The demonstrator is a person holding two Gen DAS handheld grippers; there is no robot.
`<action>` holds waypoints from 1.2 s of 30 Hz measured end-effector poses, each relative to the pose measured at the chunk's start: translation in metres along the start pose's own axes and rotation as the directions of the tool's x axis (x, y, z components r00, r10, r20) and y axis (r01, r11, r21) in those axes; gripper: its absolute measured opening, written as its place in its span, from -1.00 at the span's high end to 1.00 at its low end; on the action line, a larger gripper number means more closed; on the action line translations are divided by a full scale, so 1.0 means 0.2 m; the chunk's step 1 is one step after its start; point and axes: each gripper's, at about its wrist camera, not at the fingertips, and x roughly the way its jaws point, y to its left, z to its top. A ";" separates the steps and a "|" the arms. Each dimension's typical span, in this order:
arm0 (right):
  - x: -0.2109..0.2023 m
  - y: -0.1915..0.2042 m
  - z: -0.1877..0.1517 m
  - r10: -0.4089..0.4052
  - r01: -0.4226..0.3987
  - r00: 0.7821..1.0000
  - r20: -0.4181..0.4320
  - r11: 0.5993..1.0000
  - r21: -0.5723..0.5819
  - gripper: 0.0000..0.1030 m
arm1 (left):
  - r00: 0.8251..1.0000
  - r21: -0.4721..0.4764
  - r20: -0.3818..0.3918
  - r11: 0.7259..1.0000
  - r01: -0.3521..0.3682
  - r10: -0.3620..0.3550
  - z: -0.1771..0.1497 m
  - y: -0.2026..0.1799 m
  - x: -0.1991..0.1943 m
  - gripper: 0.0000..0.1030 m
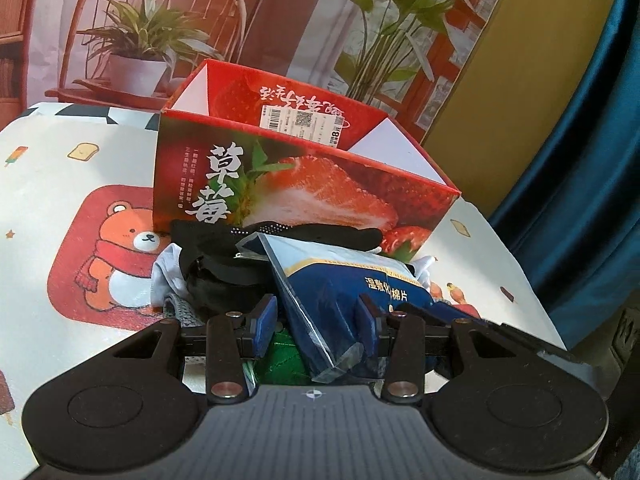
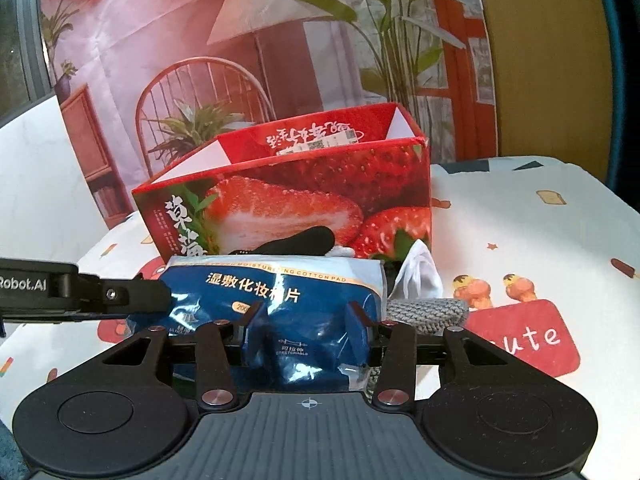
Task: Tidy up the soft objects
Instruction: 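Close both grippers on the blue cotton-pad bag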
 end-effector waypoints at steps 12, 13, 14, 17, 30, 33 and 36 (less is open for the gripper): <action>0.12 -0.16 0.06 0.047 -0.037 0.997 -0.053 0.982 0.186 -0.26 | 1.000 -0.007 0.003 1.000 -0.011 0.011 0.01 0.01 -0.01 0.08; 0.13 -0.17 0.06 0.066 -0.053 0.996 -0.059 0.977 0.207 -0.21 | 1.000 -0.008 0.003 1.000 -0.013 0.013 0.01 0.00 -0.01 0.08; 0.13 -0.17 0.07 0.081 -0.065 0.995 -0.063 0.972 0.225 -0.17 | 1.000 -0.010 0.004 1.000 -0.016 0.016 0.02 0.00 -0.01 0.08; 0.12 -0.14 0.08 0.098 -0.082 0.993 -0.066 0.973 0.218 -0.06 | 1.000 -0.021 0.008 0.999 -0.026 0.026 0.02 0.02 -0.03 0.08; 0.08 -0.02 0.08 0.140 -0.129 0.987 -0.073 0.981 0.143 0.00 | 1.000 -0.072 -0.008 0.997 -0.008 0.008 0.02 0.08 -0.04 0.08; 0.07 -0.02 0.08 0.145 -0.134 0.987 -0.072 0.981 0.142 0.05 | 1.000 -0.070 -0.013 0.998 0.000 -0.001 0.02 0.08 -0.04 0.08; 0.07 -0.01 0.08 0.146 -0.136 0.987 -0.073 0.982 0.132 0.06 | 1.000 -0.069 -0.020 0.998 0.009 -0.010 0.02 0.07 -0.02 0.08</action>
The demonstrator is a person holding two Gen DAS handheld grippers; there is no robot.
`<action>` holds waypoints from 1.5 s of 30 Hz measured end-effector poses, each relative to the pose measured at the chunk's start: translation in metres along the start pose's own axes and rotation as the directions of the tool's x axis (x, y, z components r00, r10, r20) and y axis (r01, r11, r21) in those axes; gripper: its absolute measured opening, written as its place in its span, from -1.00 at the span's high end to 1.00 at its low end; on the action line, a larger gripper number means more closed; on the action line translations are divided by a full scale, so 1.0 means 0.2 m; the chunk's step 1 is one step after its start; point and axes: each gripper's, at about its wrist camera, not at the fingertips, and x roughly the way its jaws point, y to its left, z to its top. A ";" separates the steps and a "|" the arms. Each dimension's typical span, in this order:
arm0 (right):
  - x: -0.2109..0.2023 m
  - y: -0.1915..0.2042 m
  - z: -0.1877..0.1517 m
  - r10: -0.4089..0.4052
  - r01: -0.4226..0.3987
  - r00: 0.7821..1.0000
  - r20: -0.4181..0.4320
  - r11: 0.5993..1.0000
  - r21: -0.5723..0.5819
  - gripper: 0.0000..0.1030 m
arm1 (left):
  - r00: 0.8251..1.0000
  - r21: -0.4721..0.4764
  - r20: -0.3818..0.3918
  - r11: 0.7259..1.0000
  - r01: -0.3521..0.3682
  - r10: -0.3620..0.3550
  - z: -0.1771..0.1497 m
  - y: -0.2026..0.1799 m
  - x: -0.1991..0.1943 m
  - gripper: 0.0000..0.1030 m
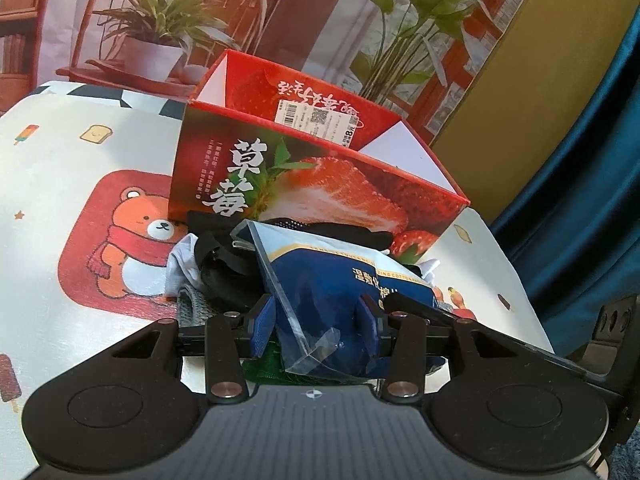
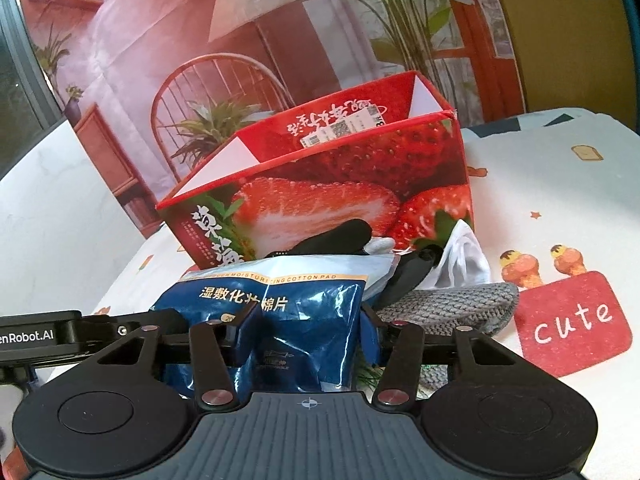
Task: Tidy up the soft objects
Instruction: 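Close both grippers on the blue cotton-pad bag, then carry the blue bag into the red box and open both grippers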
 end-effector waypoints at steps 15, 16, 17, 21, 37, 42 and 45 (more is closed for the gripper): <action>-0.03 0.00 0.03 0.010 -0.010 1.000 0.007 1.000 0.015 0.21 | 0.999 0.003 -0.002 0.999 0.043 -0.043 0.00 0.00 0.00 0.23; -0.04 0.01 0.03 0.013 -0.013 1.000 0.010 1.000 0.010 0.21 | 0.999 0.002 0.000 0.999 0.045 -0.045 0.00 0.00 0.00 0.23; -0.05 0.01 0.04 0.014 -0.014 1.000 0.014 1.000 0.003 0.21 | 0.999 0.003 0.002 0.999 0.047 -0.047 0.00 0.01 -0.01 0.23; -0.07 0.03 0.04 0.021 -0.020 0.999 0.031 1.000 -0.009 0.23 | 0.998 0.011 0.017 0.999 0.053 -0.053 0.00 0.01 -0.03 0.23; -0.19 0.13 0.19 0.058 -0.044 0.988 0.141 0.994 -0.101 0.24 | 0.984 0.095 0.155 0.993 0.072 -0.086 0.13 -0.07 -0.18 0.23; -0.19 0.16 0.37 0.075 -0.051 0.980 0.186 0.990 -0.130 0.24 | 0.972 0.147 0.214 0.987 0.063 -0.094 0.31 -0.14 -0.19 0.23; -0.16 0.17 0.50 0.080 -0.050 0.975 0.209 0.988 -0.143 0.24 | 0.966 0.175 0.240 0.983 0.056 -0.098 0.41 -0.17 -0.17 0.23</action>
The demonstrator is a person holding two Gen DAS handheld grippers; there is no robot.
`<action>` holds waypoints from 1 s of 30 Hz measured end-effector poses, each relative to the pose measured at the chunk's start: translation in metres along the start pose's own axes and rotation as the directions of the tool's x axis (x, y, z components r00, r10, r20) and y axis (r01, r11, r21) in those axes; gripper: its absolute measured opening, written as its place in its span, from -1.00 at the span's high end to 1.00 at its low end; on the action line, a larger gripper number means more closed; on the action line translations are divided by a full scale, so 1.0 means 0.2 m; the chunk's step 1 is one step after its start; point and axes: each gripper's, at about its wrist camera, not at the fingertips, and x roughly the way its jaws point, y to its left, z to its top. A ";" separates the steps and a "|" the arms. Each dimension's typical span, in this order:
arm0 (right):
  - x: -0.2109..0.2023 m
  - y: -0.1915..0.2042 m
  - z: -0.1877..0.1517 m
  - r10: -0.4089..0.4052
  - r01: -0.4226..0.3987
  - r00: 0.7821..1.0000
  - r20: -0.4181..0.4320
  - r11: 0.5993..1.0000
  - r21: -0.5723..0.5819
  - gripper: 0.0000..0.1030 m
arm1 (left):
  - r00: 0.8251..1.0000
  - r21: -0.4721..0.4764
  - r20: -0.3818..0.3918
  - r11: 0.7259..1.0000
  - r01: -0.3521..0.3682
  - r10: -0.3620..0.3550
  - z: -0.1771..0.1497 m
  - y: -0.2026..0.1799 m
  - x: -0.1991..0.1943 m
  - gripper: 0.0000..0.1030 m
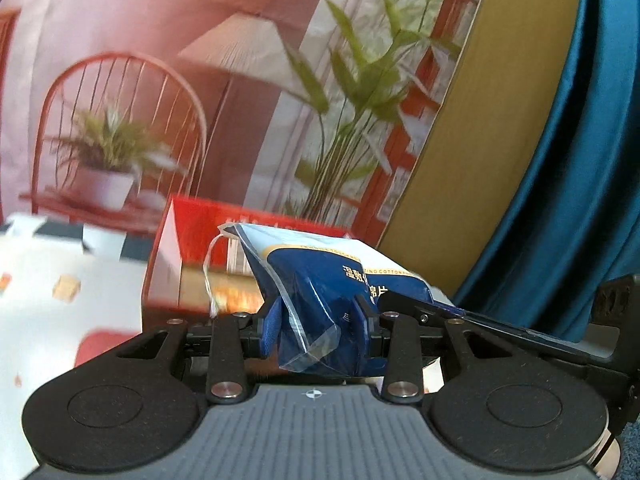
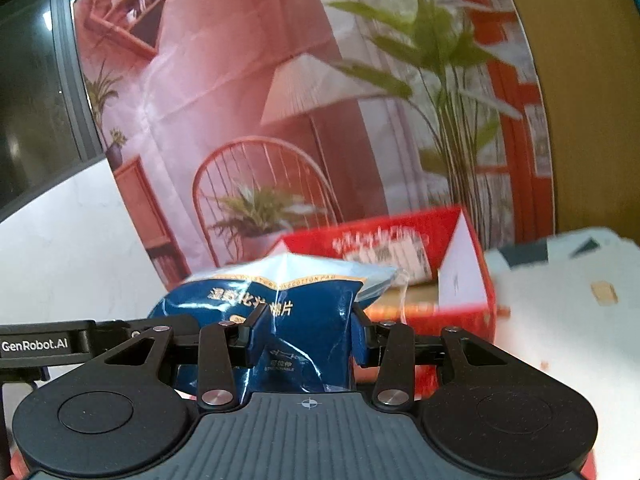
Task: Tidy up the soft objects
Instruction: 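Carry the blue bag into the red box and open both grippers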
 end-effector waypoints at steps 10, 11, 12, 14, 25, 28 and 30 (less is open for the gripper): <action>0.34 -0.10 0.22 -0.024 0.024 1.000 -0.013 1.000 -0.017 0.24 | 1.000 0.007 -0.025 1.000 -0.010 0.011 0.20 0.02 0.30 0.23; 0.38 -0.12 0.23 -0.029 0.028 0.999 -0.021 0.999 -0.018 0.24 | 0.999 0.000 -0.033 1.000 -0.013 0.013 0.22 0.03 0.33 0.23; 0.42 -0.14 0.23 -0.032 0.032 0.999 -0.029 0.999 -0.019 0.24 | 0.999 -0.003 -0.040 1.000 -0.015 0.015 0.22 0.05 0.36 0.23; 0.48 -0.16 0.23 -0.038 0.037 0.998 -0.047 0.999 -0.020 0.24 | 0.998 -0.003 -0.055 1.000 -0.023 0.022 0.23 0.08 0.43 0.23; 0.80 -0.24 0.22 -0.076 0.067 0.986 -0.150 0.996 -0.062 0.24 | 0.989 -0.002 -0.126 0.997 -0.073 0.072 0.26 0.20 0.67 0.23; 0.86 -0.25 0.21 -0.091 0.079 0.980 -0.177 0.994 -0.073 0.24 | 0.985 0.003 -0.144 0.996 -0.091 0.091 0.24 0.22 0.71 0.23; 0.88 -0.25 0.19 -0.105 0.090 0.975 -0.196 0.993 -0.082 0.24 | 0.982 0.011 -0.155 0.994 -0.108 0.109 0.24 0.23 0.73 0.22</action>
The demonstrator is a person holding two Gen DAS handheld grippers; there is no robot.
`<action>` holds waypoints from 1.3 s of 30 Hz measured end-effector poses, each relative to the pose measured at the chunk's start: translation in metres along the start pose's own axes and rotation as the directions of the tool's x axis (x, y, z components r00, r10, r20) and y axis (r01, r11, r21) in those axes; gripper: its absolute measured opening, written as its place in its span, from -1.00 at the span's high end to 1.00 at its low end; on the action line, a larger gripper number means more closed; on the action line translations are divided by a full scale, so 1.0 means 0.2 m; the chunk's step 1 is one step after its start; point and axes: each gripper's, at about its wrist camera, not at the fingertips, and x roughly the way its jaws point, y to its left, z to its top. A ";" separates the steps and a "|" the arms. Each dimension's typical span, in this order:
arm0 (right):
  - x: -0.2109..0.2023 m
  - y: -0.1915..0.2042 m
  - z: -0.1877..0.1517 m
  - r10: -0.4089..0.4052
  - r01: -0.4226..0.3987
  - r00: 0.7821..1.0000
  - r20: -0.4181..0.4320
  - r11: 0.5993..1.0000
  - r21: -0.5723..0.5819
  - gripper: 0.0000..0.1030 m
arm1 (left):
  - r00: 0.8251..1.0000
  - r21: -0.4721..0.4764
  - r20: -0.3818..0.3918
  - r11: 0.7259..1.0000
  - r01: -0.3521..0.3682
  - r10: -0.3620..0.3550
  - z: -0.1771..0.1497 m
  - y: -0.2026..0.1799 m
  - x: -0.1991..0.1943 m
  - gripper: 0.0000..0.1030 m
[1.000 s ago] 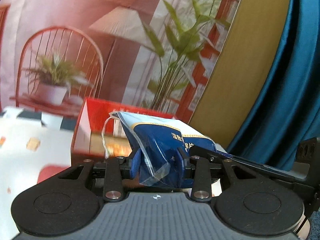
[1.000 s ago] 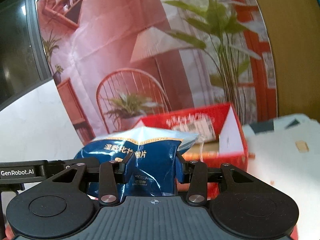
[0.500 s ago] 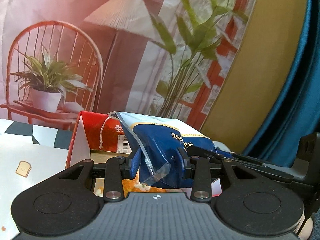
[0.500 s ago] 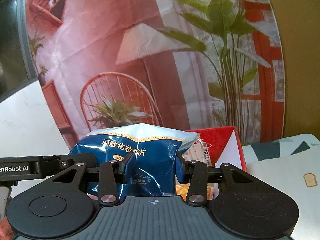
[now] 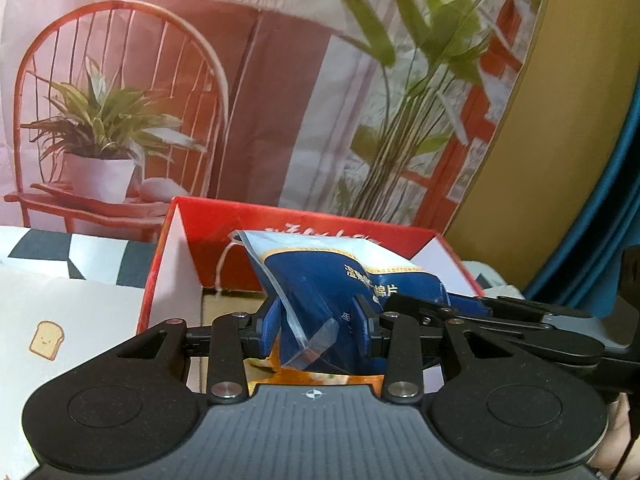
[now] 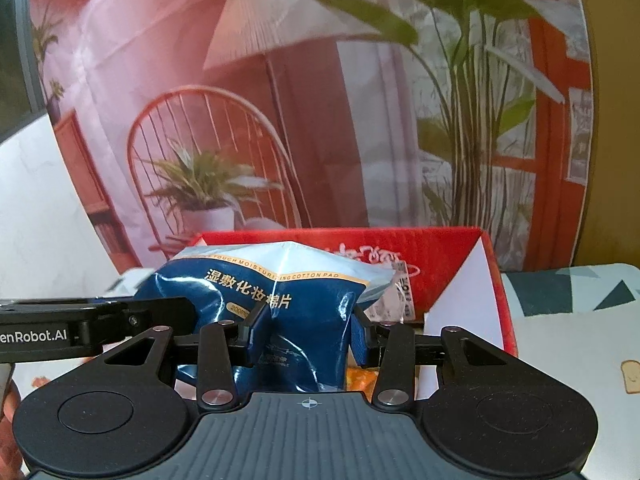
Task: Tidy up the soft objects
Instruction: 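Carry the blue bag into the red box and open both grippers, then move both grippers down to the black fabric gloves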
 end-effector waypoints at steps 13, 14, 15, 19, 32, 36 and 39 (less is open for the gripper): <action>-0.10 0.02 -0.05 -0.091 0.090 0.996 -0.012 0.993 -0.073 -0.01 | 0.987 0.081 0.059 0.985 -0.155 0.150 0.00 -0.02 -0.14 -0.27; -0.12 0.03 -0.06 -0.093 0.092 0.996 -0.008 0.992 -0.082 -0.03 | 0.985 0.087 0.065 0.983 -0.164 0.159 -0.01 -0.03 -0.16 -0.29; -0.15 0.03 -0.06 -0.094 0.093 0.996 -0.005 0.992 -0.089 -0.05 | 0.984 0.092 0.068 0.981 -0.170 0.164 -0.02 -0.04 -0.18 -0.30; -0.24 0.06 -0.11 -0.095 0.095 0.995 0.006 0.990 -0.108 -0.05 | 0.982 0.099 0.057 0.978 -0.184 0.179 -0.05 -0.06 -0.26 -0.30; -0.52 0.18 -0.33 -0.068 0.072 0.996 0.051 0.994 -0.085 -0.05 | 0.979 0.115 0.031 0.973 -0.202 0.200 -0.31 -0.12 -0.52 -0.30; -0.58 0.23 -0.41 -0.059 0.064 0.996 0.062 0.994 -0.083 -0.05 | 0.980 0.105 0.023 0.974 -0.201 0.200 -0.38 -0.12 -0.57 -0.30; -0.61 0.26 -0.47 -0.057 0.061 0.997 0.058 0.995 -0.081 -0.05 | 0.980 0.092 0.018 0.975 -0.201 0.200 -0.44 -0.10 -0.60 -0.30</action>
